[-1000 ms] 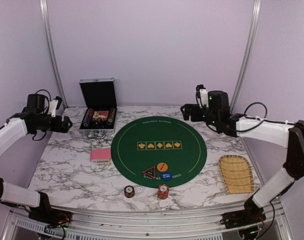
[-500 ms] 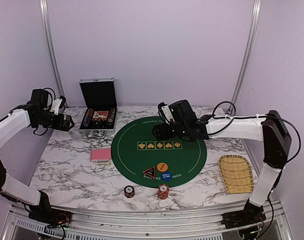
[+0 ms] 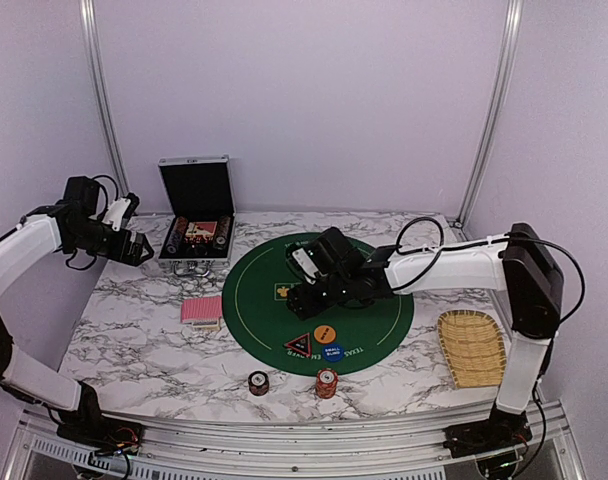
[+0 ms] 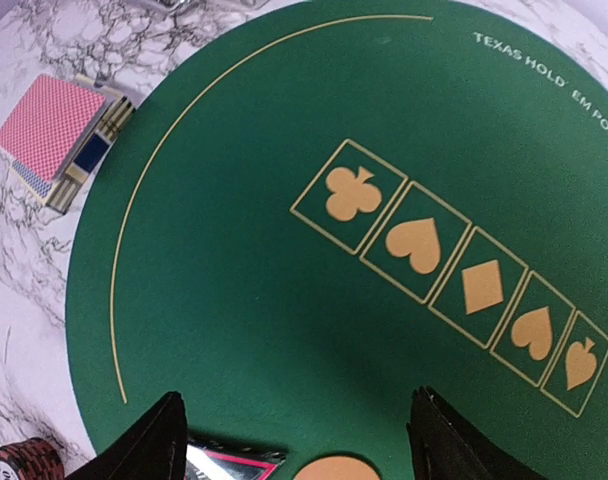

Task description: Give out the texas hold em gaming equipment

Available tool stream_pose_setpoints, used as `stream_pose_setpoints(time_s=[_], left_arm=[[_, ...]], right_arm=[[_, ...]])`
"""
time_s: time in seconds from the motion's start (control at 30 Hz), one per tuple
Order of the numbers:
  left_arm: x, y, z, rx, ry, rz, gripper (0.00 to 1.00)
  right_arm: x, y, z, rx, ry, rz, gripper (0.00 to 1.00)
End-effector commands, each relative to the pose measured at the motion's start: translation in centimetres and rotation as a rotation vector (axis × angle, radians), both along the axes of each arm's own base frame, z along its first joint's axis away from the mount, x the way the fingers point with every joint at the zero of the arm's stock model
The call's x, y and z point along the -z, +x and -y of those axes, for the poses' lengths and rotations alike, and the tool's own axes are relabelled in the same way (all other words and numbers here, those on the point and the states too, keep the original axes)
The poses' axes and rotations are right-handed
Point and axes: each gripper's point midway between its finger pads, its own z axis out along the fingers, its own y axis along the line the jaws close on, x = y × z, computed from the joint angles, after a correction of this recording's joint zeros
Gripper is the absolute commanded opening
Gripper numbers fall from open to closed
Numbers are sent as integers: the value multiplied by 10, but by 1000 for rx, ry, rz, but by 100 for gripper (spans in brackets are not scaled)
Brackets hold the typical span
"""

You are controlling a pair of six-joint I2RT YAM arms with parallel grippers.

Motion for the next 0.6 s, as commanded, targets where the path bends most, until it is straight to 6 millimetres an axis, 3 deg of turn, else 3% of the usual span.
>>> stream_pose_setpoints(time_s=[0.0, 0.2, 0.37, 0.57], left_arm=[[-14, -4, 8, 44, -6, 18, 99], [-21, -6, 9, 54, -6, 25, 99], [-26, -7, 11, 63, -13, 34, 99], [-30, -8, 12, 63, -22, 34, 99]], right_arm=[[15, -30, -5, -44, -75, -65, 76], [31, -61, -2, -66, -149, -99, 82], [32, -76, 2, -73, -169, -111, 87], [39, -91, 7, -75, -188, -143, 79]])
